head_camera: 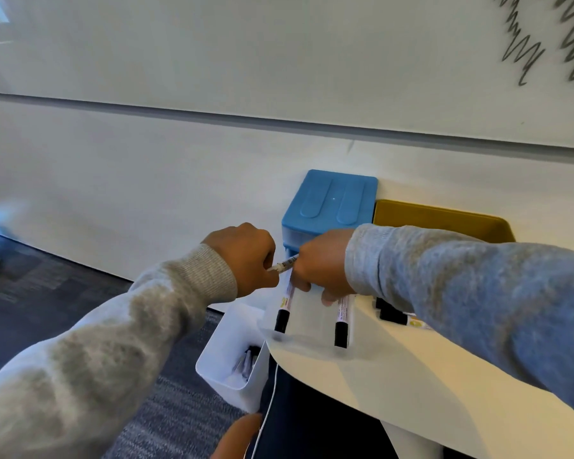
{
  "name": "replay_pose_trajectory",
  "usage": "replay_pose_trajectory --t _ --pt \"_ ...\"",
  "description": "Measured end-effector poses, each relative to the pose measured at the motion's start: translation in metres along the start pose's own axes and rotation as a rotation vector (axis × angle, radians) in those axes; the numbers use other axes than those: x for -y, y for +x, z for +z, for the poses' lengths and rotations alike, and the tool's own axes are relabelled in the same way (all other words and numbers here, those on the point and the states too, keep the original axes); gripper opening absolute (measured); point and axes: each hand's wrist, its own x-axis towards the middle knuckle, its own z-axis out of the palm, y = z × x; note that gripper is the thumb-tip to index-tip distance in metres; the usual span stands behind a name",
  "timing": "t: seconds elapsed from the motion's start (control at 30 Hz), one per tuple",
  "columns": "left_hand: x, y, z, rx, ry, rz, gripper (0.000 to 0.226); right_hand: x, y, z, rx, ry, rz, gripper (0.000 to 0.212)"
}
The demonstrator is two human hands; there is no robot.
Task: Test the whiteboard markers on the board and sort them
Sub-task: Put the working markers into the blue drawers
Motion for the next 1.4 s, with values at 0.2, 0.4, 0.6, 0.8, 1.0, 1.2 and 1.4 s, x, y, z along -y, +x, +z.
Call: replay_pose_trajectory --t 0.2,0.4,0.6,0.8,1.0,1.2,1.4 --pt "0.002 0.000 0.001 0.011 -0.049 -0.020 0.020 0.002 0.009 0.005 -0.077 0.019 0.094 0.028" --pt "0.001 -0.001 0.003 -0.008 -0.037 -0.026 0.026 0.003 -0.003 0.001 -0.144 0.000 0.092 0.028" --pt "-0.010 -0.005 0.009 -0.002 -0.103 -0.022 0.033 0.006 -0.005 -0.001 0.020 0.008 0.044 0.033" --pt "-0.008 -0.010 0.007 0.017 -0.186 0.023 0.031 0.002 -0.005 0.000 0.041 0.021 0.014 0.038" --pt "-0.017 -0.006 0.015 0.089 -0.180 0.064 0.027 0.001 -0.006 0.011 -0.029 -0.058 -0.020 0.027" --pt "-0.017 0.001 0.020 0.007 -0.147 0.043 0.032 -0.001 -0.004 0.000 0.067 0.096 0.079 0.035" --pt "-0.018 0.005 0.021 -0.037 -0.163 0.067 0.023 0.008 0.002 -0.018 0.153 -0.043 -0.017 0.041"
